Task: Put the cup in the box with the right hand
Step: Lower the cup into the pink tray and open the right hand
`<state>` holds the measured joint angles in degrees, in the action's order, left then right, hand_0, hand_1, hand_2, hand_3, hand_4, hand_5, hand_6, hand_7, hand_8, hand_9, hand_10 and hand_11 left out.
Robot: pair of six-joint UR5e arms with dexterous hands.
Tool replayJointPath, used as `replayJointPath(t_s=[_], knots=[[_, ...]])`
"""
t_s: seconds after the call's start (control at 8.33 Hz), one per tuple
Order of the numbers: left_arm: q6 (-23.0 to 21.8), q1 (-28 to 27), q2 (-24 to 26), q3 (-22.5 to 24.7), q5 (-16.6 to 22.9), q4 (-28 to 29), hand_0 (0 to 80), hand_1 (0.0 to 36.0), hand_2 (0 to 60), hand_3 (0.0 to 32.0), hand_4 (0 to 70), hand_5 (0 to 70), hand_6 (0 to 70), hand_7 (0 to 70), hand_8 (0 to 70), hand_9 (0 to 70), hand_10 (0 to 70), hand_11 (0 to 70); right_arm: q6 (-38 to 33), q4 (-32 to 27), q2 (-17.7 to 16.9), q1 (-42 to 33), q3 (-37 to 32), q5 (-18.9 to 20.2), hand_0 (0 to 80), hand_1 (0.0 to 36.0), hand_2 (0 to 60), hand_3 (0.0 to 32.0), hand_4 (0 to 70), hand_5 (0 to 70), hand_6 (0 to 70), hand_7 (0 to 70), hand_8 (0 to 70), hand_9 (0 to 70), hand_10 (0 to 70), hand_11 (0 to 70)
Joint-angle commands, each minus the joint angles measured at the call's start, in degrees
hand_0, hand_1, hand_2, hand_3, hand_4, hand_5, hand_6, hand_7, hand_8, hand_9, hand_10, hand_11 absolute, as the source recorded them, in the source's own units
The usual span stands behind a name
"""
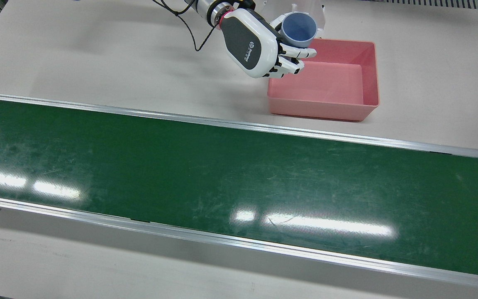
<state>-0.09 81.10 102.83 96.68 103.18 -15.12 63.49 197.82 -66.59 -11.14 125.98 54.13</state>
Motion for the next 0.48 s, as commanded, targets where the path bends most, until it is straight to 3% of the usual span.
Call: replayJointPath(t_s=[0.0, 0.12, 0.24, 0.36], knots=[[0.0, 0.0, 0.0, 0.0, 0.0, 0.0, 0.0, 0.0, 0.0, 0.0, 0.0, 0.0, 0.0, 0.0, 0.0, 0.0, 0.0, 0.0, 0.1, -0.4, -0.1, 0.9, 0.1, 0.1, 42.5, 15.2, 58.6, 0.0, 37.5, 7.4, 15.5, 52.1, 21.9, 38.1, 29.9, 43.5], [0.0, 0.0, 0.0, 0.0, 0.0, -0.1, 0.0, 0.0, 0.0, 0.0, 0.0, 0.0, 0.0, 0.0, 0.0, 0.0, 0.0, 0.0, 0.3, -1.7, -0.6, 1.2, -0.1, 0.1, 42.9, 22.4, 60.0, 0.0, 42.9, 3.4, 3.8, 10.4, 0.0, 0.6, 8.9, 14.4], [0.0, 0.0, 0.0, 0.0, 0.0, 0.0, 0.0, 0.0, 0.0, 0.0, 0.0, 0.0, 0.0, 0.0, 0.0, 0.0, 0.0, 0.0, 0.6, -1.8, -0.6, 1.3, -0.1, 0.1, 42.6, 21.8, 60.0, 0.0, 33.7, 3.0, 2.0, 3.3, 0.0, 0.0, 3.9, 7.3], [0.0, 0.0, 0.0, 0.0, 0.0, 0.0, 0.0, 0.0, 0.0, 0.0, 0.0, 0.0, 0.0, 0.0, 0.0, 0.0, 0.0, 0.0, 0.6, -1.8, -0.6, 1.3, -0.1, 0.1, 42.9, 21.1, 60.0, 0.0, 31.9, 3.1, 1.9, 2.5, 0.0, 0.0, 3.5, 6.7]])
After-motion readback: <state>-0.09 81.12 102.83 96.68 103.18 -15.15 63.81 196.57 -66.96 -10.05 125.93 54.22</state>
